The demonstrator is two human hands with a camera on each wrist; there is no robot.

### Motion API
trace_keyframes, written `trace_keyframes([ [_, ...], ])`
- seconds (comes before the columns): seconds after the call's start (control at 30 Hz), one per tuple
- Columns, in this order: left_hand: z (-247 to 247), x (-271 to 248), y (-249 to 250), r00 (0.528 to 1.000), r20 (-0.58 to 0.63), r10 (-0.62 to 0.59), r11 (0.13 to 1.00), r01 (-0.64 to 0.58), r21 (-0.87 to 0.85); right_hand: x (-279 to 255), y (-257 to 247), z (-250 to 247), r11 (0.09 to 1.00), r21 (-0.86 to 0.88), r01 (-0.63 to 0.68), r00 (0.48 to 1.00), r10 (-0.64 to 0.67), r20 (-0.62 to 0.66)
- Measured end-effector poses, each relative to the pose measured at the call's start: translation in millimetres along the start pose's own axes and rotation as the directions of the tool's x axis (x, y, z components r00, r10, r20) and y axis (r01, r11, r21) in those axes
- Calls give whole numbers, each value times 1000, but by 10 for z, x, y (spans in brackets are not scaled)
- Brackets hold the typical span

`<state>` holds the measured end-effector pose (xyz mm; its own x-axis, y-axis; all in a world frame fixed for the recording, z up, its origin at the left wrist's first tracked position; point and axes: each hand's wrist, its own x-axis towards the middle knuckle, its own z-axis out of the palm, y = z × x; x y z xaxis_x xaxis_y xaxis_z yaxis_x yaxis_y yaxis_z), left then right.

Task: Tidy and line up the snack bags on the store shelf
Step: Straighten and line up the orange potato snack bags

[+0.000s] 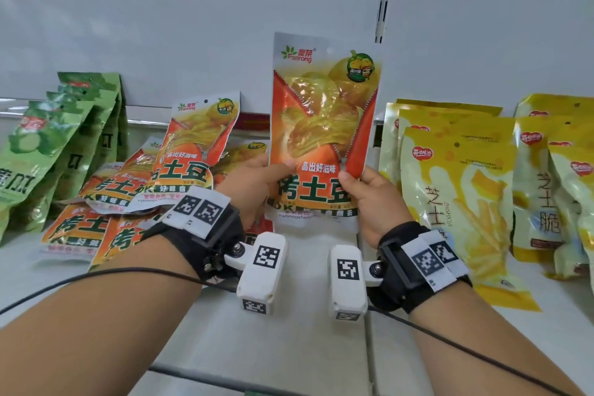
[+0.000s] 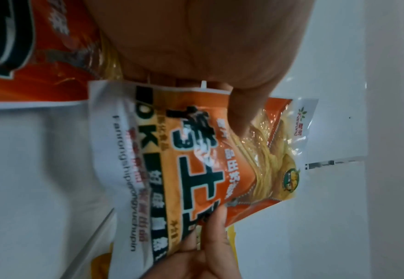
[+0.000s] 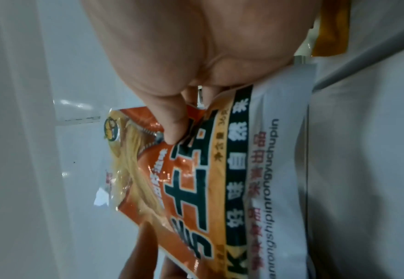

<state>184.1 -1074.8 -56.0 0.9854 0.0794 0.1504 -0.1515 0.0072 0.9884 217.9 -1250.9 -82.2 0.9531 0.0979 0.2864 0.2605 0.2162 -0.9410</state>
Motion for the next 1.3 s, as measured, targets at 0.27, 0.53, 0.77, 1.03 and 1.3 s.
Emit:
trace_keyframes([
  [0.27,77,-33,7,997,41,67,967,-75,245,-21,37,-123,992,26,-122,987,119,106],
  [0.53,100,-113,-1,997,-18,78,984,-74,161,-53,28,-122,966,-48,-253,952,258,165],
  [0.77,25,-202,-45,988,-104,116,985,-101,141,-84,46,-45,978,-85,-190,978,196,67],
  [1.03,159,-308,133,996,-13,93,994,-92,54,-159,-34,22,987,-60,-152,983,157,98],
  [1.3,399,-363,133,995,82,51,995,-43,-92,-171,-20,50,993,18,-116,965,109,241],
])
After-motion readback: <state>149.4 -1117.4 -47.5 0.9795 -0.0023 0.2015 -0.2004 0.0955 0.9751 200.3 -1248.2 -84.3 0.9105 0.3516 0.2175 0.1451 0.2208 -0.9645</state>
